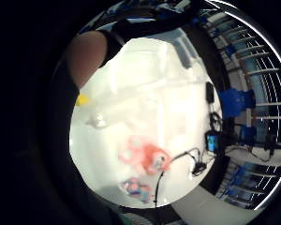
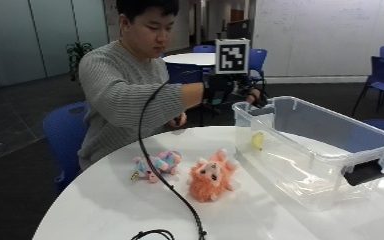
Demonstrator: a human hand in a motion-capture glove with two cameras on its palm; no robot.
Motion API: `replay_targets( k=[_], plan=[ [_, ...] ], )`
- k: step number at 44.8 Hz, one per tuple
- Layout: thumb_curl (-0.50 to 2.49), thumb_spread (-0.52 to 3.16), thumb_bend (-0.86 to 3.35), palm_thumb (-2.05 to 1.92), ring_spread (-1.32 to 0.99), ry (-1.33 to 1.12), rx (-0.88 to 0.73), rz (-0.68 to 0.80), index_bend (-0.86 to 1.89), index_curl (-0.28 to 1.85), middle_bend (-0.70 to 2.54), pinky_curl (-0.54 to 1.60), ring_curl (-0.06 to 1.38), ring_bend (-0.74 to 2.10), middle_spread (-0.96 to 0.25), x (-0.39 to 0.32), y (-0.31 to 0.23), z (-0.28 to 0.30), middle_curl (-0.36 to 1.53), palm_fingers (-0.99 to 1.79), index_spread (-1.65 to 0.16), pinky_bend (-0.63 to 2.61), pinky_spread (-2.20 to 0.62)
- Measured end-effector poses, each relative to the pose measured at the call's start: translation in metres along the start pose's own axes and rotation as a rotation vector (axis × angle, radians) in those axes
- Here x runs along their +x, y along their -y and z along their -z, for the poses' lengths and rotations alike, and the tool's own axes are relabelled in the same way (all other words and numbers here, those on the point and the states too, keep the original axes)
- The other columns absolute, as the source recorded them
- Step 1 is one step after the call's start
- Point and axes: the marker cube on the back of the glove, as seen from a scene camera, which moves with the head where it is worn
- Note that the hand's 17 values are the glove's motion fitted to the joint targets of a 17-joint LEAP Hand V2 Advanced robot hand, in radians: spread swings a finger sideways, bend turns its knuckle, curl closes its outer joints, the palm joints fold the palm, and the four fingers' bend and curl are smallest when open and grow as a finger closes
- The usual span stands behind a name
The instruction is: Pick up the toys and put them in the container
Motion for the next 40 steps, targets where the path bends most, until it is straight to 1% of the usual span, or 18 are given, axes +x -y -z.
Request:
replay_targets(
  k=[4,5,7,10,12,15,20,25,28,33,40],
  plan=[
    [0.35,1.4,-0.02,0.29,-0.4,-0.186,0.004,-0.009,0.19,0.48,0.26,0.38,0.32,0.69,-0.33,0.061,-0.047,0.01,0.42,0.11,-0.43,0.73,-0.02],
    [0.35,1.4,-0.02,0.29,-0.4,-0.197,0.005,-0.012,0.19,0.48,0.26,0.38,0.32,0.68,-0.33,0.072,-0.058,0.011,0.41,0.11,-0.43,0.73,-0.02],
    [0.35,1.4,-0.02,0.28,-0.4,-0.142,0.01,-0.031,0.19,0.48,0.25,0.38,0.32,0.68,-0.33,0.081,-0.075,0.012,0.41,0.11,-0.43,0.73,-0.02],
    [0.34,1.41,-0.01,0.27,-0.39,-0.107,0.011,-0.143,0.19,0.48,0.24,0.38,0.32,0.67,-0.32,0.095,-0.085,0.005,0.41,0.11,-0.43,0.74,-0.02],
    [0.34,1.41,-0.01,0.26,-0.39,-0.101,0.002,-0.205,0.18,0.48,0.23,0.38,0.32,0.67,-0.32,0.104,-0.089,-0.003,0.41,0.12,-0.43,0.74,-0.01],
    [0.34,1.41,-0.01,0.26,-0.38,-0.065,-0.017,-0.227,0.18,0.48,0.23,0.38,0.32,0.66,-0.31,0.108,-0.092,-0.021,0.41,0.12,-0.43,0.75,-0.01],
    [0.33,1.42,-0.01,0.26,-0.37,-0.007,-0.077,-0.215,0.17,0.47,0.21,0.38,0.32,0.65,-0.31,0.105,-0.092,-0.073,0.41,0.11,-0.42,0.76,-0.01],
    [0.33,1.41,-0.01,0.25,-0.36,0.039,-0.232,-0.143,0.12,0.45,0.17,0.4,0.32,0.65,-0.29,0.099,-0.095,-0.13,0.41,0.02,-0.41,0.83,-0.01],
    [0.33,1.4,-0.01,0.25,-0.35,0.02,-0.296,-0.145,0.1,0.43,0.17,0.41,0.32,0.64,-0.28,0.101,-0.093,-0.16,0.4,-0.03,-0.39,0.88,-0.01],
    [0.33,1.37,-0.01,0.25,-0.33,-0.054,-0.296,-0.161,0.07,0.37,0.17,0.42,0.32,0.64,-0.26,0.106,-0.09,-0.177,0.39,-0.07,-0.38,0.98,-0.01],
    [0.34,1.34,-0.01,0.27,-0.34,-0.188,-0.262,-0.171,0.04,0.29,0.2,0.45,0.35,0.74,-0.27,0.107,-0.086,-0.187,0.39,-0.01,-0.36,1.13,-0.04]
  ],
)
